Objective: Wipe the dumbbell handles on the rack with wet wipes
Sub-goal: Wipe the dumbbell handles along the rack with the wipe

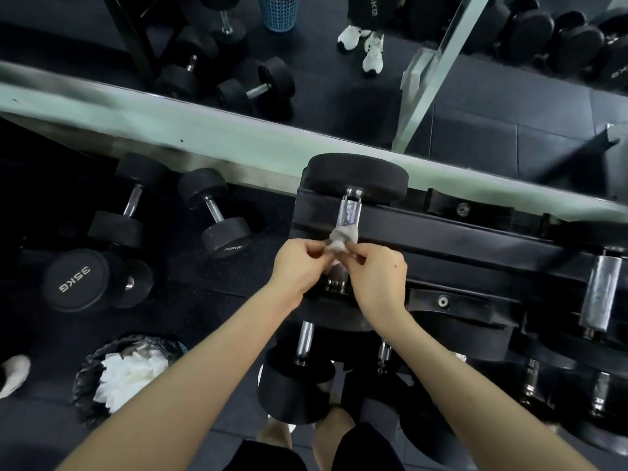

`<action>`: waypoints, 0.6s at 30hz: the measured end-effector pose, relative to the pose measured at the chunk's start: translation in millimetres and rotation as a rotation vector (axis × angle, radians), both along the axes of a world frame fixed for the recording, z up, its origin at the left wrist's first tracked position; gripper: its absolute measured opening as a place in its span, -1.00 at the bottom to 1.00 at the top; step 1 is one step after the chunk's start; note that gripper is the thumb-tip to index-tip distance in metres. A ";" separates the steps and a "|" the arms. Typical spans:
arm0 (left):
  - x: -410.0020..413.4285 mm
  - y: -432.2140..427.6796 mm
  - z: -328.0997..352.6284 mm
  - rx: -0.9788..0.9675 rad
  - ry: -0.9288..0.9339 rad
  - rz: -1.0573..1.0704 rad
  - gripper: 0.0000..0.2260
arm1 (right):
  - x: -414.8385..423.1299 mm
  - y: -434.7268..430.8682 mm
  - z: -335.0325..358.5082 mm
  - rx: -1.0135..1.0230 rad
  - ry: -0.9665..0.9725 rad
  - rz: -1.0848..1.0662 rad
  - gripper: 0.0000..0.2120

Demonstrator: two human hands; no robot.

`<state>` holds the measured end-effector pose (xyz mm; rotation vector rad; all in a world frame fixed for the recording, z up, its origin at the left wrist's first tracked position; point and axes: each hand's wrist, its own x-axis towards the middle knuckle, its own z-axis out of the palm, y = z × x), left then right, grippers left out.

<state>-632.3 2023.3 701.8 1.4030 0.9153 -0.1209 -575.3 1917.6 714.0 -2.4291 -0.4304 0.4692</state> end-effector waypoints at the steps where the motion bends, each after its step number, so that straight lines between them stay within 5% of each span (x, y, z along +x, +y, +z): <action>1: 1.3 -2.0 -1.6 0.014 0.005 0.042 -0.85 | 0.8 2.2 -0.3 0.012 0.003 -0.029 -0.80; 9: 48.5 11.2 -0.3 0.032 -0.096 0.249 -0.90 | 31.5 32.5 -1.0 0.098 -0.019 -0.313 -0.88; 13: 39.0 3.3 1.2 -0.073 -0.132 0.231 -0.77 | 17.7 23.4 0.4 0.176 0.124 -0.429 -0.86; 18: 57.5 9.1 1.8 -0.240 -0.107 0.328 -0.94 | 36.9 39.6 4.5 0.374 0.328 -0.677 -0.70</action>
